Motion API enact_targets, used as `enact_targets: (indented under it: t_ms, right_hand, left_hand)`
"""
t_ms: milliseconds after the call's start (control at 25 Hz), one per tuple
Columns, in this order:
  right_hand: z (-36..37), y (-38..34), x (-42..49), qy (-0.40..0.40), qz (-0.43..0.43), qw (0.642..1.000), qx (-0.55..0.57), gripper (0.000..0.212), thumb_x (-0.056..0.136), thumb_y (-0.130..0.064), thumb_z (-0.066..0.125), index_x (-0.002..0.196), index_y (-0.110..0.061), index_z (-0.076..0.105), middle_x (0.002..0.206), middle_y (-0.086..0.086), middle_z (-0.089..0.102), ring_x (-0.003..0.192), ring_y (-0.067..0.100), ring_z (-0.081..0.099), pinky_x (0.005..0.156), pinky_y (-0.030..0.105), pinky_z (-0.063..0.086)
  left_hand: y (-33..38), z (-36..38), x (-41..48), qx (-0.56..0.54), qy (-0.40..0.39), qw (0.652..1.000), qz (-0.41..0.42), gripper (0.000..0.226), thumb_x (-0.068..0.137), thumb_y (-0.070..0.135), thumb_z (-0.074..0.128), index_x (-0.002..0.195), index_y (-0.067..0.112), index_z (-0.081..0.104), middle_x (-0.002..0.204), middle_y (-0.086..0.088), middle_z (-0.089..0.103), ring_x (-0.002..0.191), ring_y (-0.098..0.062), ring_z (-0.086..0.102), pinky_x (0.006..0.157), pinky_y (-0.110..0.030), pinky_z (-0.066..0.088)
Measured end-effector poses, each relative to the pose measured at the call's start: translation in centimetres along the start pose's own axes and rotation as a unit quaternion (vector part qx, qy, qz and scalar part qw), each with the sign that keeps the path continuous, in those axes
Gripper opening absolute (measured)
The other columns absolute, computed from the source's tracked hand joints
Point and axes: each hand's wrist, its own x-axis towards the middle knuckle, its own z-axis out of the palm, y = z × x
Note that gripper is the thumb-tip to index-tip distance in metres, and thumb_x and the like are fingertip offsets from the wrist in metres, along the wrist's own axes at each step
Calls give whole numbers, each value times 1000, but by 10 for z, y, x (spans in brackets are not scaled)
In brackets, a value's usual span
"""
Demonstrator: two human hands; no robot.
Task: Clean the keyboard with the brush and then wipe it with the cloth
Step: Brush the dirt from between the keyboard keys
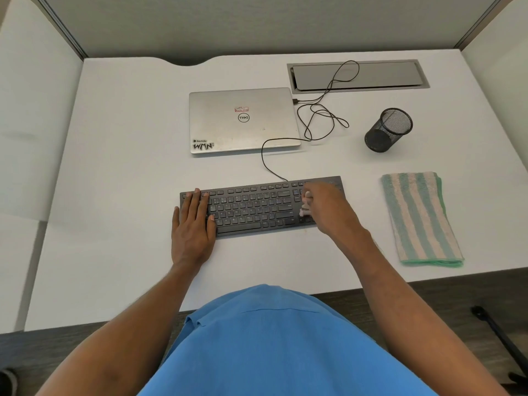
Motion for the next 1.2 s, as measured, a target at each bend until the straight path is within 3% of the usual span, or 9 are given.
enact_targets:
  t_ms: [80, 160, 360, 480, 600, 680, 840, 1040, 1200]
  right_hand:
    - [2, -9, -1, -15, -20, 1000, 10, 19, 99, 0, 47, 105, -4, 64, 102, 8, 61, 87, 23, 62, 54, 2, 35]
    - [4, -14, 1, -21, -18, 999, 45, 22, 98, 6, 45, 90, -4, 62, 98, 11, 66, 83, 24, 72, 48, 3, 37]
    - [-9, 2, -1, -25, 26, 998, 41, 22, 101, -1, 45, 116, 0, 61, 96, 6, 54, 68, 10, 60, 48, 5, 39]
    - [-15, 6, 0, -15, 33, 999, 29, 21, 99, -2, 47, 111, -6, 63, 92, 2, 56, 75, 18, 58, 56, 12, 41]
    - [-12, -3, -1, -31, 20, 997, 67, 19, 101, 4, 44, 97, 2, 63, 81, 5, 59, 50, -1, 59, 43, 5, 36]
    - [-13, -9, -3, -35, 11, 998, 56, 18, 100, 2, 46, 100, 1, 65, 87, 8, 64, 59, -2, 62, 49, 8, 40]
    - [-14, 3, -1, -35, 28, 999, -3, 21, 97, -6, 50, 112, -10, 64, 108, 13, 66, 95, 30, 63, 78, 31, 51]
    - [-17, -1, -3, -25, 9, 999, 34, 20, 100, -4, 48, 113, -3, 64, 97, 7, 61, 70, 7, 55, 52, 5, 40]
    - [-9, -7, -1, -30, -4, 999, 27, 20, 99, -7, 49, 106, -8, 67, 99, 10, 68, 90, 28, 65, 72, 26, 51]
  left_hand:
    - [0, -1, 0, 1, 0, 1000, 1, 61, 108, 37, 29, 167, 22, 27, 176, 1, 21, 163, -19, 13, 132, -51, 15]
    - [0, -1, 0, 1, -1, 1000, 2, 61, 108, 37, 29, 167, 23, 27, 176, 1, 21, 163, -19, 14, 132, -51, 15]
    - [1, -2, 0, 0, 1, 1000, 0, 61, 107, 36, 30, 167, 22, 29, 175, 0, 22, 163, -19, 15, 132, -50, 15]
    - [2, -2, 0, -1, 1, 1000, -2, 61, 108, 36, 30, 167, 22, 29, 175, 1, 22, 163, -19, 15, 132, -50, 15]
    - [1, -1, 0, -2, 0, 1000, -1, 61, 108, 37, 29, 167, 23, 28, 175, 1, 22, 163, -18, 14, 132, -50, 14]
    - [1, -1, -1, 1, -2, 1000, -1, 61, 108, 37, 29, 167, 23, 26, 176, 1, 21, 163, -18, 13, 132, -50, 14]
    - [1, -2, 0, 1, -1, 1000, 0, 61, 108, 37, 29, 167, 23, 26, 176, 1, 20, 163, -18, 12, 132, -50, 14]
    - [1, 0, -1, 3, -1, 1000, -3, 61, 108, 37, 28, 167, 23, 26, 176, 1, 20, 163, -18, 12, 132, -49, 13]
    - [2, -1, 0, 1, 0, 1000, -2, 61, 108, 37, 29, 167, 23, 27, 176, 1, 20, 163, -18, 12, 132, -50, 14]
